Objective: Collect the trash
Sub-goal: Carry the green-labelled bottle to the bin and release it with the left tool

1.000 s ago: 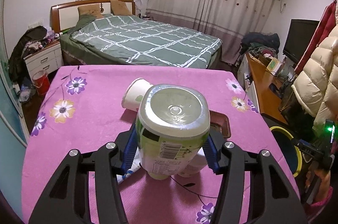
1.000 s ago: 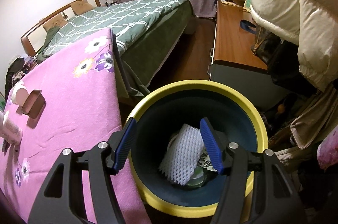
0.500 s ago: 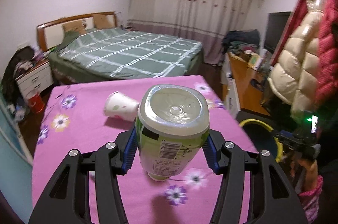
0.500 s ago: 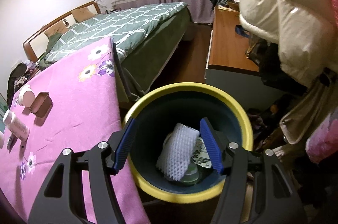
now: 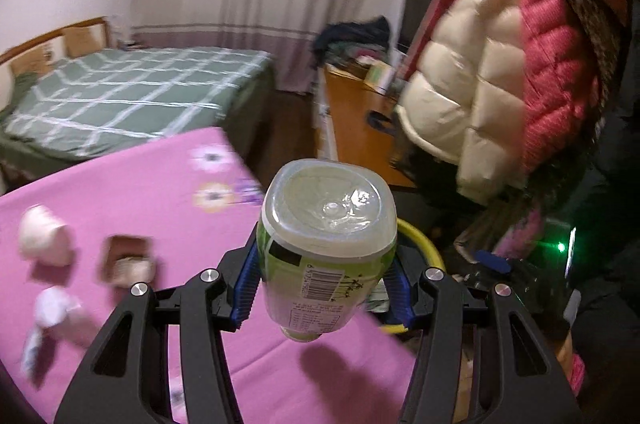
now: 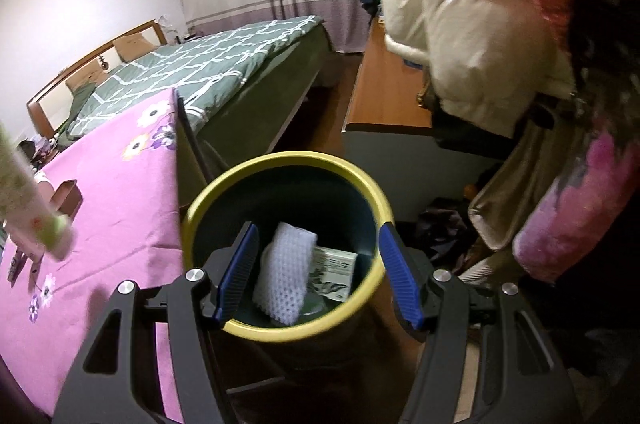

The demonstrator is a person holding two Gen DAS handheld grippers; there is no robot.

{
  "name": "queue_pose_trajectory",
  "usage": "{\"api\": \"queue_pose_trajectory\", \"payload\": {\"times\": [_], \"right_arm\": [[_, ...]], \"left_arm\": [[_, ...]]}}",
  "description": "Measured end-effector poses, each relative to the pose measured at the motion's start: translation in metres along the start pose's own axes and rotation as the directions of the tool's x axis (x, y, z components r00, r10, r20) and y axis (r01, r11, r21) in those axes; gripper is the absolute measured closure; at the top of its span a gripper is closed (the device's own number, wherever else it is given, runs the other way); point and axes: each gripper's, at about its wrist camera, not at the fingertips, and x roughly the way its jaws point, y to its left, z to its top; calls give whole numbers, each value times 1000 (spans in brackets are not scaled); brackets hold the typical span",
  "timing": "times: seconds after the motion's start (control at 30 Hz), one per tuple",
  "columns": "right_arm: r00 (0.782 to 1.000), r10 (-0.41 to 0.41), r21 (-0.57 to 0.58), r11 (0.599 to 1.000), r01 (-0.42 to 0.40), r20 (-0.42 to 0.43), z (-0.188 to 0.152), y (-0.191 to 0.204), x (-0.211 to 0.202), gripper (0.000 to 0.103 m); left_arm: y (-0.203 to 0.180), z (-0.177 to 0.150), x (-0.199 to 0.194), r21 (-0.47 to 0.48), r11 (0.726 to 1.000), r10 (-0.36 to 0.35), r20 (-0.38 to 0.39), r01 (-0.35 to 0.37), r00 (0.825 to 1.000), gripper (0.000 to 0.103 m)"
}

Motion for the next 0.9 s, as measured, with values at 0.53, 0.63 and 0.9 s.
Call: {"api": "queue_pose_trajectory", "payload": {"times": [0.53, 0.63, 0.9], "right_arm": [[999, -37, 19, 999, 38, -36, -12, -30, 4, 43], [999, -30, 16, 999, 31, -33, -12, -26, 4, 43], [1000, 4, -27, 1000, -5, -31, -8, 2, 5, 43]], "left_arm": [[-61, -11, 117, 47, 998, -39, -126, 45, 991, 22], [-49, -6, 91, 34, 999, -21, -88, 24, 996, 21], [11, -21, -10, -55, 994, 96, 26, -94, 995, 12]]}}
